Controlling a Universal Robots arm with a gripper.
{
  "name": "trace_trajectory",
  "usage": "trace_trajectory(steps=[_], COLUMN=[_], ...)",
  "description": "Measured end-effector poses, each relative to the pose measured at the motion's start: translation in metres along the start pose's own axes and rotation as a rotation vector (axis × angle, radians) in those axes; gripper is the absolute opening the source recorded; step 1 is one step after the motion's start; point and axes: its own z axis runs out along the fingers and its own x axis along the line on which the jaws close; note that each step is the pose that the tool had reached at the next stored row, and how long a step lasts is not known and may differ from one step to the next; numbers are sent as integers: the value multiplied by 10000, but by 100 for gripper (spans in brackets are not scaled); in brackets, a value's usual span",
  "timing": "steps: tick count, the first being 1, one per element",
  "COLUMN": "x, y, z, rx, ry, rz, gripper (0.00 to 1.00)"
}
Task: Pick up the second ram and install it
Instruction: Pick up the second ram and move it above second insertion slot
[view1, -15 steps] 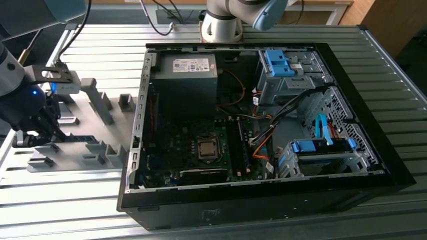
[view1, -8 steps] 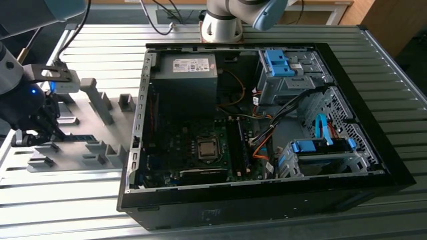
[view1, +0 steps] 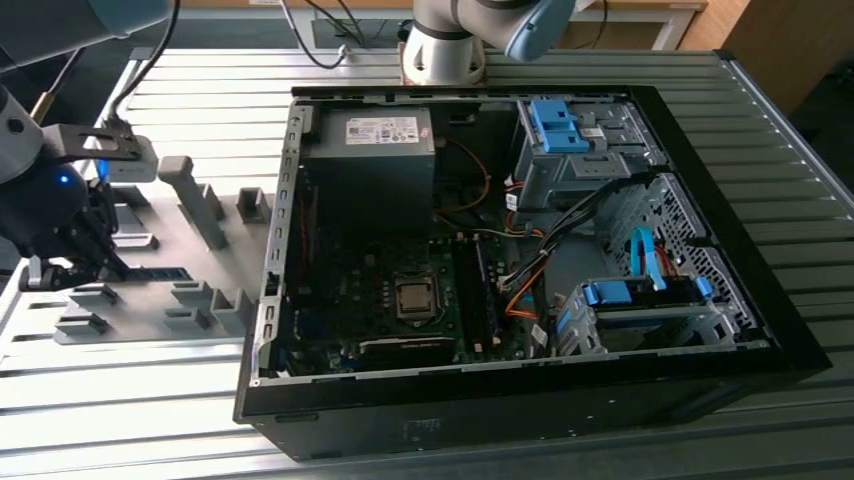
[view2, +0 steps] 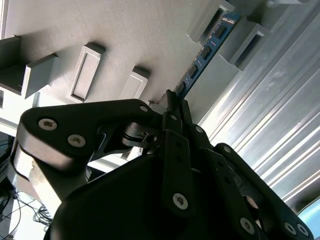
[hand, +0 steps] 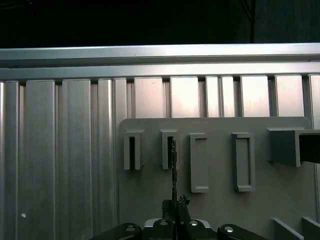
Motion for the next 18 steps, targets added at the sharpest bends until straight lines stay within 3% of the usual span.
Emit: trace_trajectory(steps=[18], x=[-7], y=[3], z=[-97], rx=[-1], ry=[1], rz=[0], gripper=[14])
